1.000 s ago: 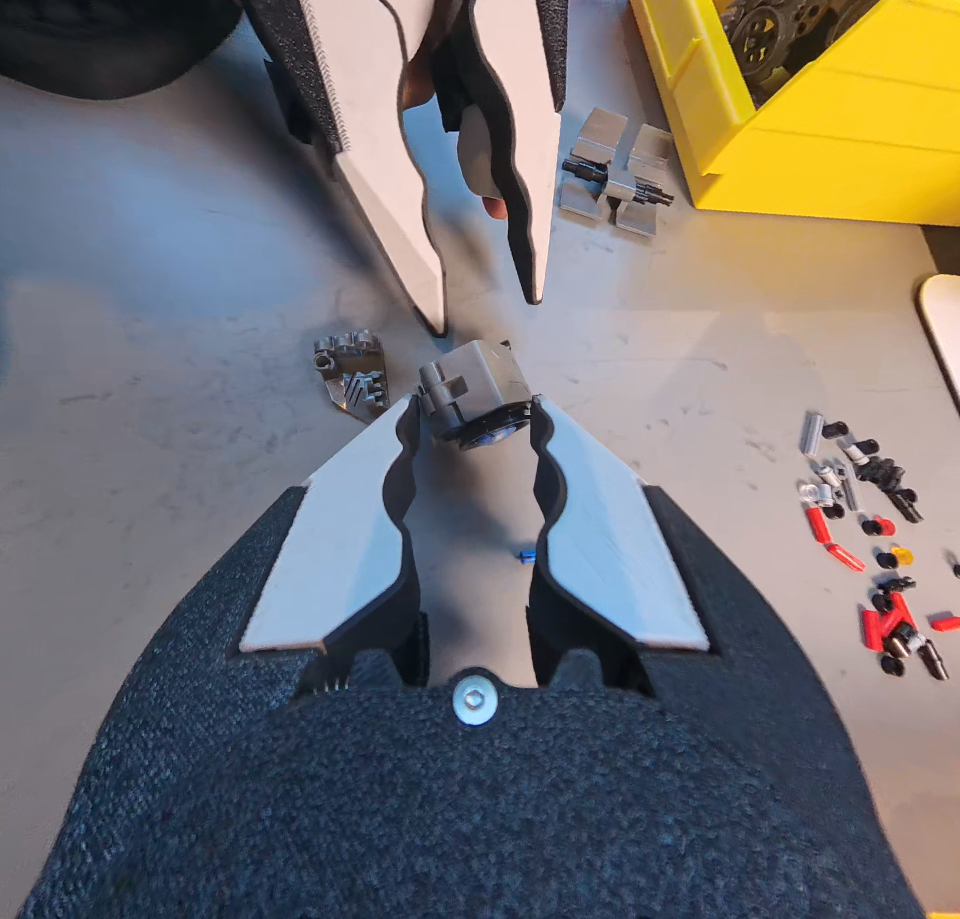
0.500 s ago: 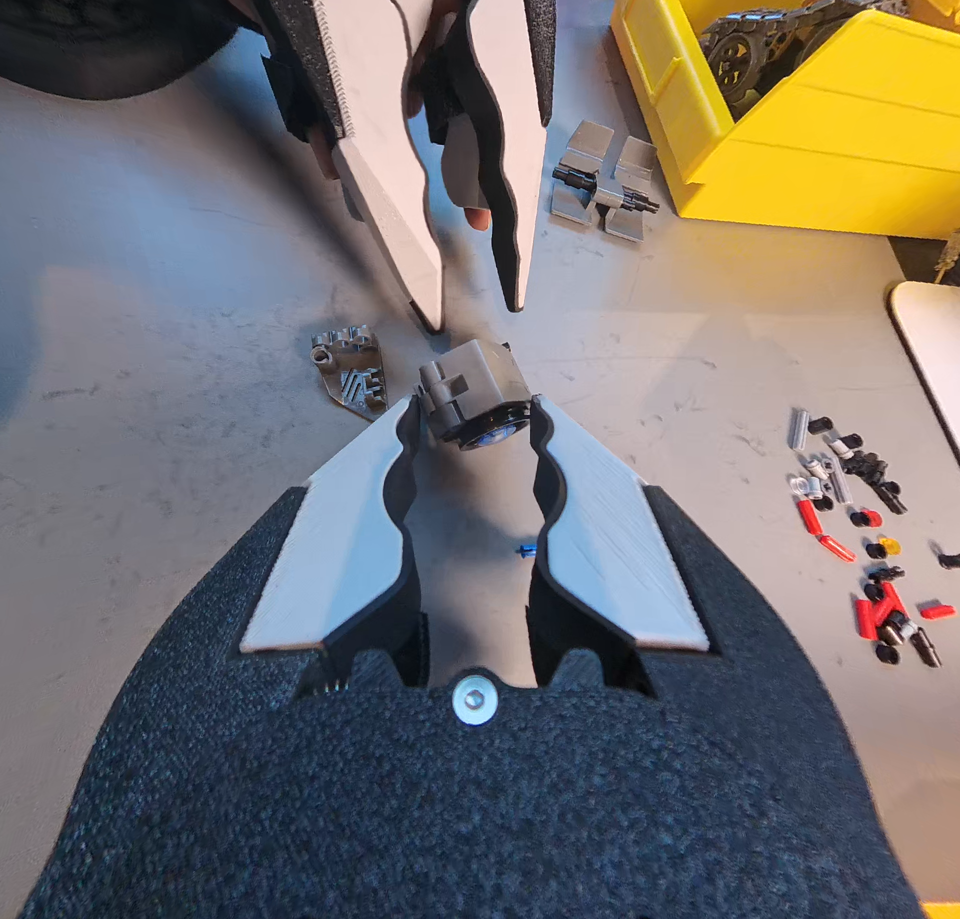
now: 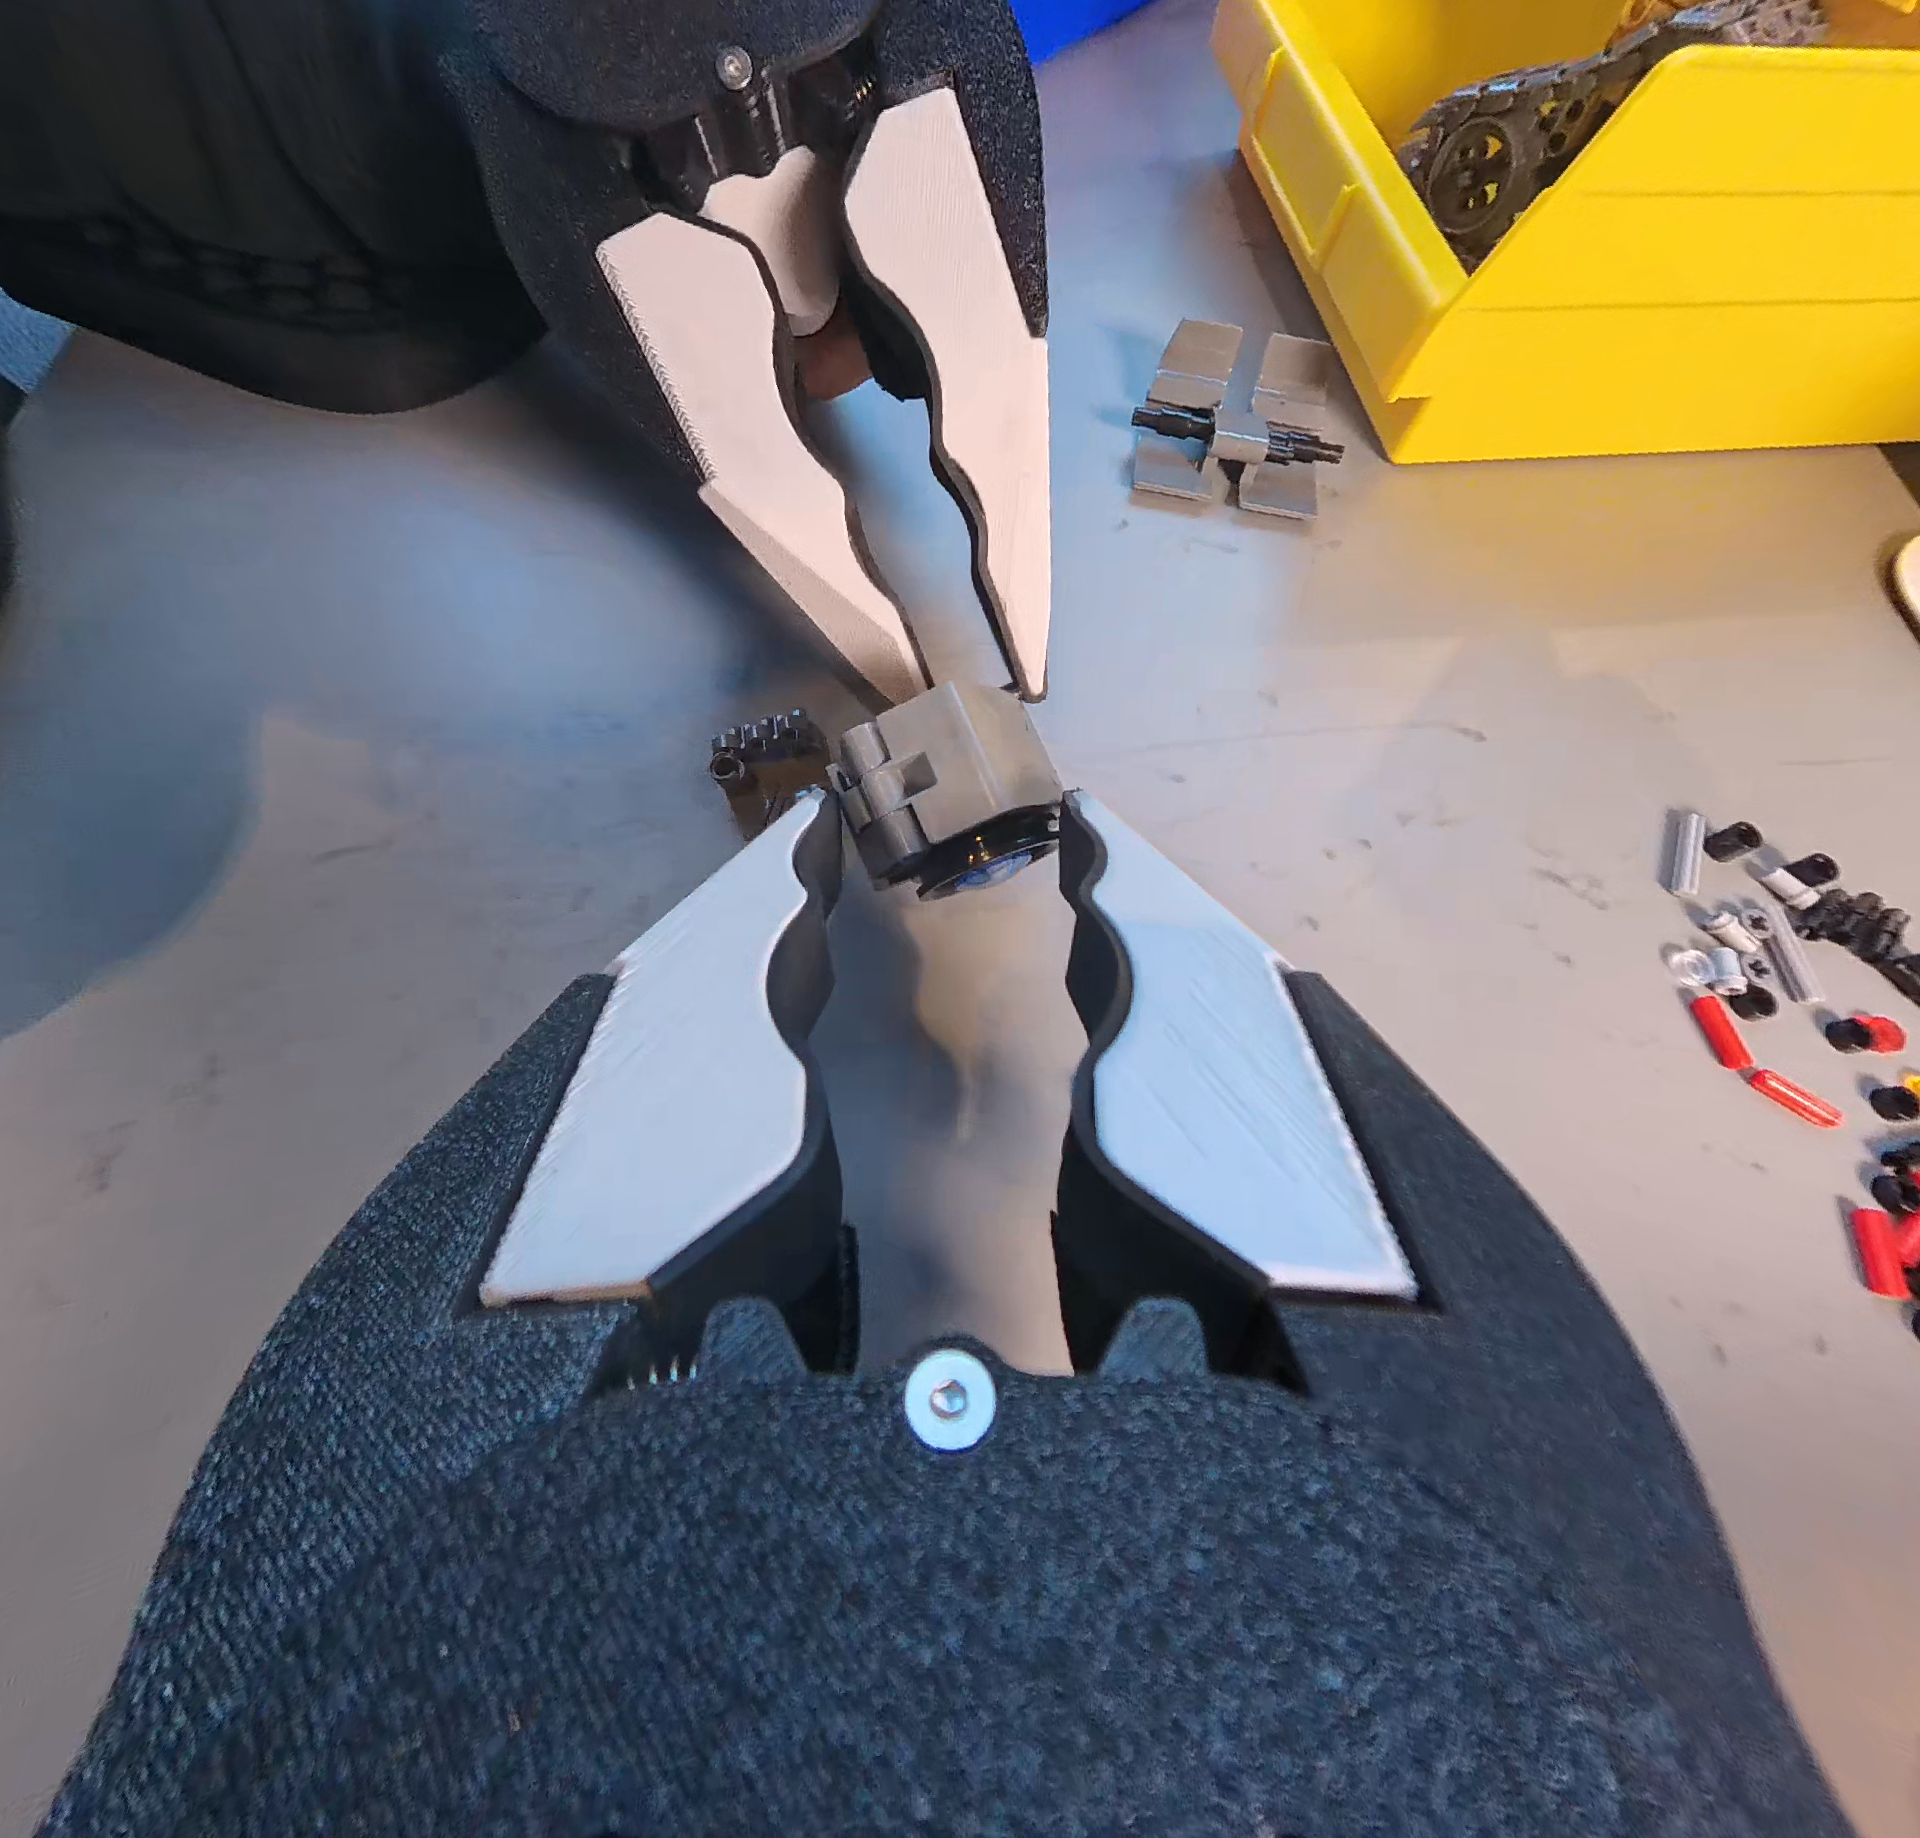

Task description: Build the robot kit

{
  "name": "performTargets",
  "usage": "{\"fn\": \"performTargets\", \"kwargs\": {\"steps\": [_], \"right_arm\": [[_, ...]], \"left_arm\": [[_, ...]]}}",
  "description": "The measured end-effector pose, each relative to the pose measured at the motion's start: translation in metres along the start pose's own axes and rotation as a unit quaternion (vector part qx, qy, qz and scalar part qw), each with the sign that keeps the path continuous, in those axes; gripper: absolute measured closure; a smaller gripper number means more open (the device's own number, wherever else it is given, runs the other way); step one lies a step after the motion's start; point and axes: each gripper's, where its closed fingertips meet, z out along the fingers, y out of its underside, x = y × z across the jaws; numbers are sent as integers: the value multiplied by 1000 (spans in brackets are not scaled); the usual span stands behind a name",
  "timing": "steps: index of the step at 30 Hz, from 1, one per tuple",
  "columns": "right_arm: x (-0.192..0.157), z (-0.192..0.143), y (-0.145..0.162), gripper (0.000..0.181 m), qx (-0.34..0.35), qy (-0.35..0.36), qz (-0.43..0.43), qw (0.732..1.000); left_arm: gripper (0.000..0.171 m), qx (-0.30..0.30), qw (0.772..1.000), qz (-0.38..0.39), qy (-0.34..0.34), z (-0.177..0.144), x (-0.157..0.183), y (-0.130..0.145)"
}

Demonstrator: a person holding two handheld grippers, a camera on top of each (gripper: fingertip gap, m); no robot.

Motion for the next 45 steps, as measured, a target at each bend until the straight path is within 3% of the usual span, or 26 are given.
{"fn": "performTargets", "kwargs": {"steps": [4, 12, 25, 32, 37, 42, 45], "right_arm": [[-1, -1, -1, 140, 4, -3, 1, 1000], [-3, -8, -20, 141, 54, -2, -15, 998], [-10, -22, -38, 143, 113, -20, -32, 993], [-11, -24, -40, 143, 133, -34, -16, 990], [-8, -13, -24, 141, 82, -20, -26, 996], [-6, -6, -21, 126, 51, 5, -62, 997], [-9, 5, -13, 135, 13, 11, -93, 996]], "left_arm": [[156, -3, 1000, -20, 13, -1, 1, 0], [157, 30, 979, -176, 98, -7, 4, -8], [157, 73, 946, -265, 171, -16, 10, -25], [157, 77, 948, -260, 168, -20, 10, -28], [157, 13, 980, -170, 102, -13, 7, -11], [157, -19, 989, -128, 76, -9, 7, -2], [157, -19, 990, -119, 73, -9, 7, -4]]}}
